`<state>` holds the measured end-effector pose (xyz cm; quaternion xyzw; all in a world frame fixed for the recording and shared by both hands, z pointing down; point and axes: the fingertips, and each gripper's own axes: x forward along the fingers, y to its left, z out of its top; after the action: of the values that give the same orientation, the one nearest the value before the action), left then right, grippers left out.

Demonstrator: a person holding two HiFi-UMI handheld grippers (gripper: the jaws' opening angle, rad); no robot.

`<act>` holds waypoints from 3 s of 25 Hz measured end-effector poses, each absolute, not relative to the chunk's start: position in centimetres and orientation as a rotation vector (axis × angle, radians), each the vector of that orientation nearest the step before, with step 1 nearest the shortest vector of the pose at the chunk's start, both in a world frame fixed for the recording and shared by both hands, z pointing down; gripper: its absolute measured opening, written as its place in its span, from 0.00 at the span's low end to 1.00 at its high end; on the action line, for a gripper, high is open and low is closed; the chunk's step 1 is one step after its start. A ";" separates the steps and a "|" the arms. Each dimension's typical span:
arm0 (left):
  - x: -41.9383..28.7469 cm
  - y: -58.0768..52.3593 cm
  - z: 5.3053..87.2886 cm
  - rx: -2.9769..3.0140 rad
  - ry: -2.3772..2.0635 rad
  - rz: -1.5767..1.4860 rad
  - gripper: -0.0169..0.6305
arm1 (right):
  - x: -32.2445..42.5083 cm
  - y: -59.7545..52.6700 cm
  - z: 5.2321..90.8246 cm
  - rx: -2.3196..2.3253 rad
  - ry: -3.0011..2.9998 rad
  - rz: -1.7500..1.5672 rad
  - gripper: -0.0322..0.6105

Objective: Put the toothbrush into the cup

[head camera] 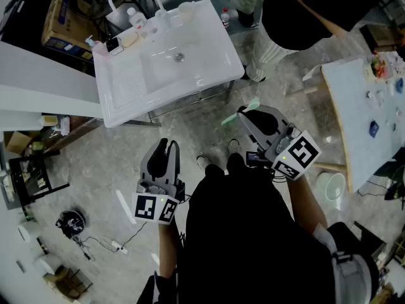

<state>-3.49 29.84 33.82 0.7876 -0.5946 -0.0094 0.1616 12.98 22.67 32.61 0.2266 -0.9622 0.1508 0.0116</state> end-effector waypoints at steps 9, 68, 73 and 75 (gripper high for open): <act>-2.8 30.4 33.6 2.252 -1.710 -0.027 0.17 | 13.3 23.6 31.7 0.700 -3.025 0.400 0.10; -17.4 11.7 34.2 2.330 -1.628 -0.092 0.04 | 1.1 5.3 32.1 0.889 -2.904 0.393 0.10; -18.9 10.8 35.6 2.342 -1.570 -0.052 0.04 | 1.2 4.4 31.8 0.977 -2.850 0.374 0.10; -18.9 10.4 35.8 2.339 -1.552 -0.057 0.04 | 1.7 4.2 31.6 1.006 -2.829 0.369 0.10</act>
<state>-18.92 10.41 35.78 0.8214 -0.5451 -0.0200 0.1664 1.69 4.16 31.64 0.3318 -0.9336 0.1217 0.0582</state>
